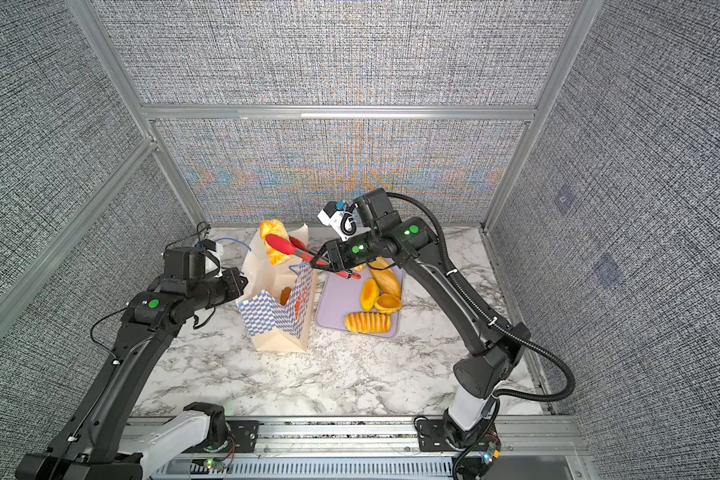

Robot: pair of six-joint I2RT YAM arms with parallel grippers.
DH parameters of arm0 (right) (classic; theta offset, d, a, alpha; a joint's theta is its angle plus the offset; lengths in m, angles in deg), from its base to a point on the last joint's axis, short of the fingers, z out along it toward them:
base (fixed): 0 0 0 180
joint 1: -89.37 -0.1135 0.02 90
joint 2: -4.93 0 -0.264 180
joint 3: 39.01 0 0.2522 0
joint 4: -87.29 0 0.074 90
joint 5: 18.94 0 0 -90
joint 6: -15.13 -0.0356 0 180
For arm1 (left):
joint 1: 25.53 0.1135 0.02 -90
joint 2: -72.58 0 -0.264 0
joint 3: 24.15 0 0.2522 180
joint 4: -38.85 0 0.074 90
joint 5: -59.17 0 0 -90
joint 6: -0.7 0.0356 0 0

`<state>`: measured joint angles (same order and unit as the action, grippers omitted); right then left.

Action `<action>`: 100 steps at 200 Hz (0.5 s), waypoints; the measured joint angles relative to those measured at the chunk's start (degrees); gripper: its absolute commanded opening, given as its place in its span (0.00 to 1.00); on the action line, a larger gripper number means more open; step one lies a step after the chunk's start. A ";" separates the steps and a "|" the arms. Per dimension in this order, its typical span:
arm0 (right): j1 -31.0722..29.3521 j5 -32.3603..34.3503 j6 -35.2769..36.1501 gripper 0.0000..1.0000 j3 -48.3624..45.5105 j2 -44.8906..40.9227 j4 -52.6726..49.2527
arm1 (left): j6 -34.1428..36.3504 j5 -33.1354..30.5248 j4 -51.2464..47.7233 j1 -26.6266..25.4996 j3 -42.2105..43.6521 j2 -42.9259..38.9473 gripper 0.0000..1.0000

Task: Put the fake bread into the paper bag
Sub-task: 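Carry the pale pastry over the bag and open the tongs inside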

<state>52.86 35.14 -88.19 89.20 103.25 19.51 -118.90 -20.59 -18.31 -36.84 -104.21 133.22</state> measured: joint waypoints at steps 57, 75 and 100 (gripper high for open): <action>-1.57 3.65 2.64 0.49 1.36 1.55 -4.24 | 0.00 0.02 0.09 0.00 -0.11 0.33 0.00; -1.77 4.26 3.04 0.51 1.38 1.70 -4.83 | 0.00 0.02 0.07 0.00 -0.11 0.33 0.00; -2.08 4.76 3.37 0.52 1.95 1.92 -5.66 | 0.00 0.02 0.02 0.00 -0.20 0.33 0.00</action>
<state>50.78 39.90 -84.83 91.15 105.18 13.85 -118.90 -20.57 -18.29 -36.84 -104.41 133.55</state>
